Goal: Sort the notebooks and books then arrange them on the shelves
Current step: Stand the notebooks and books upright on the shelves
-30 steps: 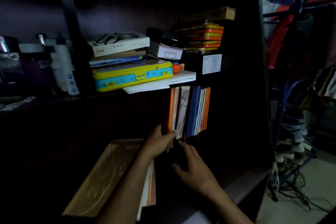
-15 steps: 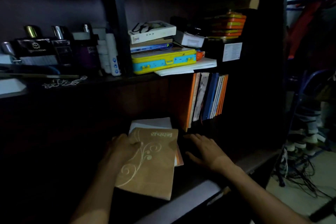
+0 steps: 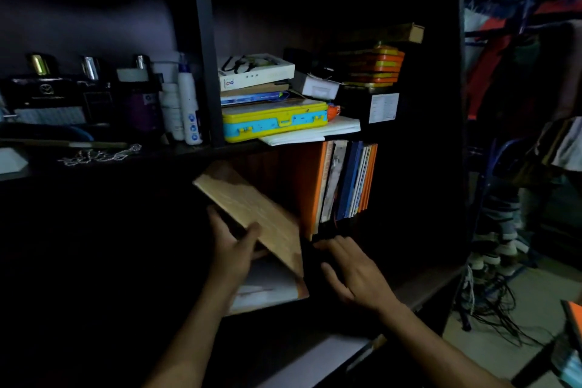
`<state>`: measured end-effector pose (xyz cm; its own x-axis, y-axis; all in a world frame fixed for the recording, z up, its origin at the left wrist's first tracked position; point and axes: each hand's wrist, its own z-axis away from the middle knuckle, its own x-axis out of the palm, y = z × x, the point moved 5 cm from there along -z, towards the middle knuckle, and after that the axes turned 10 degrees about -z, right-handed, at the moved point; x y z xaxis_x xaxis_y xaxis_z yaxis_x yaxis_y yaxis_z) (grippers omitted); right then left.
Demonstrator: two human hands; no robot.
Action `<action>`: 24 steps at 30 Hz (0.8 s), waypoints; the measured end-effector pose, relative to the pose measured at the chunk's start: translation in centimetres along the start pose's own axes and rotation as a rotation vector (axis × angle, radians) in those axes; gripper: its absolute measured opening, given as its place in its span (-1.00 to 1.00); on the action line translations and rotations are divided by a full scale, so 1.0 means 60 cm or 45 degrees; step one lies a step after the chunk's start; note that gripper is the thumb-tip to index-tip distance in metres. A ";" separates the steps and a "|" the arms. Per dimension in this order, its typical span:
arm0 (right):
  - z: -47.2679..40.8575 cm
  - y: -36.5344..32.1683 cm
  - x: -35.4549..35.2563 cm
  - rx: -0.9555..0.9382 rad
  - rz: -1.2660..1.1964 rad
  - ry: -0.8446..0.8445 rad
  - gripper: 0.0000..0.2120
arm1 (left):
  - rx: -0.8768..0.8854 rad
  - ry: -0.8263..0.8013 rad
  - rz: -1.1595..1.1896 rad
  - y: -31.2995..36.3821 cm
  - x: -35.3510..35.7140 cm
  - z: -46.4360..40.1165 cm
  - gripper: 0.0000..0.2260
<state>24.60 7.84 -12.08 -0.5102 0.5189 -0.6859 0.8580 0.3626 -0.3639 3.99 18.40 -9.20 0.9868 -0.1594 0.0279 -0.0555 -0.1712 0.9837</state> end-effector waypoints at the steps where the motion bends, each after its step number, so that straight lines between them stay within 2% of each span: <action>1: 0.001 -0.001 -0.005 0.013 -0.029 0.027 -0.52 | 0.051 -0.021 -0.108 -0.002 0.015 0.008 -0.10; 4: 0.004 -0.004 0.002 0.164 -0.221 -0.051 -0.36 | 0.194 -0.134 -0.360 -0.013 0.060 0.028 -0.04; 6: 0.003 -0.017 0.027 0.204 -0.285 -0.116 -0.22 | 0.303 -0.290 -0.379 -0.015 0.084 0.034 -0.27; 7: 0.000 -0.024 0.037 0.214 -0.305 -0.085 -0.25 | 0.342 -0.410 -0.402 -0.016 0.092 0.034 -0.41; 8: -0.006 -0.029 0.040 0.245 -0.351 -0.008 -0.36 | 0.399 -0.519 -0.445 -0.015 0.098 0.034 -0.50; 10: -0.019 -0.022 0.037 0.402 -0.480 0.180 -0.67 | 0.464 -0.611 -0.576 -0.025 0.094 0.020 -0.52; 12: -0.030 -0.009 0.038 0.508 -0.513 0.252 -0.81 | 0.510 -0.649 -0.731 -0.039 0.087 0.008 -0.53; 16: -0.030 -0.005 0.036 0.491 -0.470 0.305 -0.88 | 0.550 -0.571 -0.925 -0.055 0.074 -0.005 -0.50; 19: -0.013 -0.012 0.017 0.431 -0.440 0.448 -0.89 | 0.512 -0.466 -0.925 -0.054 0.061 -0.013 -0.36; 22: -0.005 -0.024 0.002 0.426 -0.488 0.460 -0.93 | 0.580 -0.578 -1.006 -0.061 0.069 -0.006 -0.28; 24: 0.000 -0.036 -0.004 0.398 -0.499 0.408 -0.84 | 0.628 -0.640 -1.067 -0.065 0.074 0.001 -0.31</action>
<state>22.85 6.94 -11.14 -0.7434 0.6179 -0.2559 0.5539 0.3543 -0.7535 8.56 18.30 -12.89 0.5716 -0.1700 -0.8027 0.4392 -0.7630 0.4743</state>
